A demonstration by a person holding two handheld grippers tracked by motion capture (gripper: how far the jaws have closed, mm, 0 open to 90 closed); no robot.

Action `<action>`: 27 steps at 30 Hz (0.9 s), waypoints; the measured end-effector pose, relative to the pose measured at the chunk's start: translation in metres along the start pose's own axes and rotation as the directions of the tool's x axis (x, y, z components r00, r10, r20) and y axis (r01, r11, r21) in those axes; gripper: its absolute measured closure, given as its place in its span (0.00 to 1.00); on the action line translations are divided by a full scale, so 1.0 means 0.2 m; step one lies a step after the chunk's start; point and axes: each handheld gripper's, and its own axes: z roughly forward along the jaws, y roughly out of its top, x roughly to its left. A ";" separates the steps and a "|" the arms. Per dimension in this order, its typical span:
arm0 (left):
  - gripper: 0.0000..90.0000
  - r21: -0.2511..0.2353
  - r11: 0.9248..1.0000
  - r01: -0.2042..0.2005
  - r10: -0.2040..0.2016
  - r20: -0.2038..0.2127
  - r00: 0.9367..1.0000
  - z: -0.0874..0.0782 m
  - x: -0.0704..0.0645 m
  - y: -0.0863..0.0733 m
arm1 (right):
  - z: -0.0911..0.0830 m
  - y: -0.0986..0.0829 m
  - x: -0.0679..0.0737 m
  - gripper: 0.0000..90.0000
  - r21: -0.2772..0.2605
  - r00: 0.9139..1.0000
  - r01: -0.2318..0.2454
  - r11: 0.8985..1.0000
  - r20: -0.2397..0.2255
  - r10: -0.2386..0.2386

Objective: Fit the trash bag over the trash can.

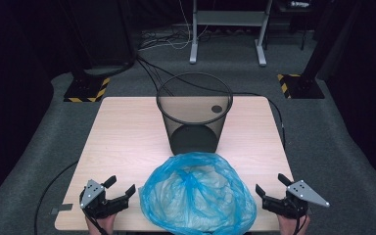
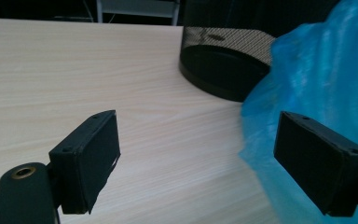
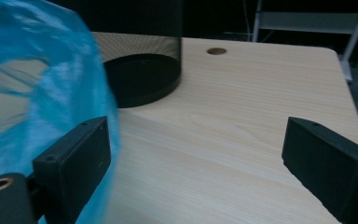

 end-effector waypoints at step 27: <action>0.83 0.082 0.971 -0.225 0.210 0.155 0.965 0.25 -0.26 0.00 | 0.17 -0.10 0.21 0.83 0.078 0.994 0.054 0.995 -0.096 -0.046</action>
